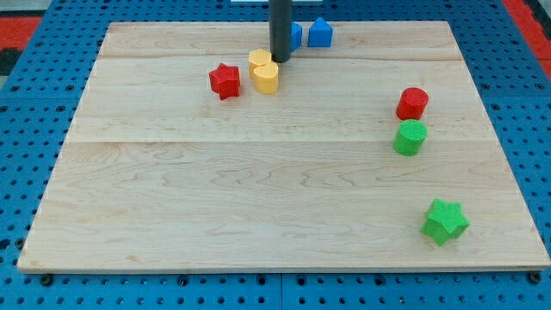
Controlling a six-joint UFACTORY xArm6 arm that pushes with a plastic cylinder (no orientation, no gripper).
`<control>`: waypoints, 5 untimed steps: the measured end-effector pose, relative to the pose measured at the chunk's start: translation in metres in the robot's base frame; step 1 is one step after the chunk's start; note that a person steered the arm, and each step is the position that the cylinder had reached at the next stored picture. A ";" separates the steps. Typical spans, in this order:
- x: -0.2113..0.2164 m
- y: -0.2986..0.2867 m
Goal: Push the hexagon at the top of the red star
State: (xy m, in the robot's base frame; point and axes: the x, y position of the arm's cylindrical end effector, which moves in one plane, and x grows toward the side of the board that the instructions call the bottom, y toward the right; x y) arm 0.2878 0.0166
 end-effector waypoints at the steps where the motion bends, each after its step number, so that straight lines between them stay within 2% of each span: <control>1: 0.003 0.017; 4: -0.029 -0.106; 5: -0.026 -0.055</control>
State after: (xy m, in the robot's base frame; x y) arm 0.2620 -0.0381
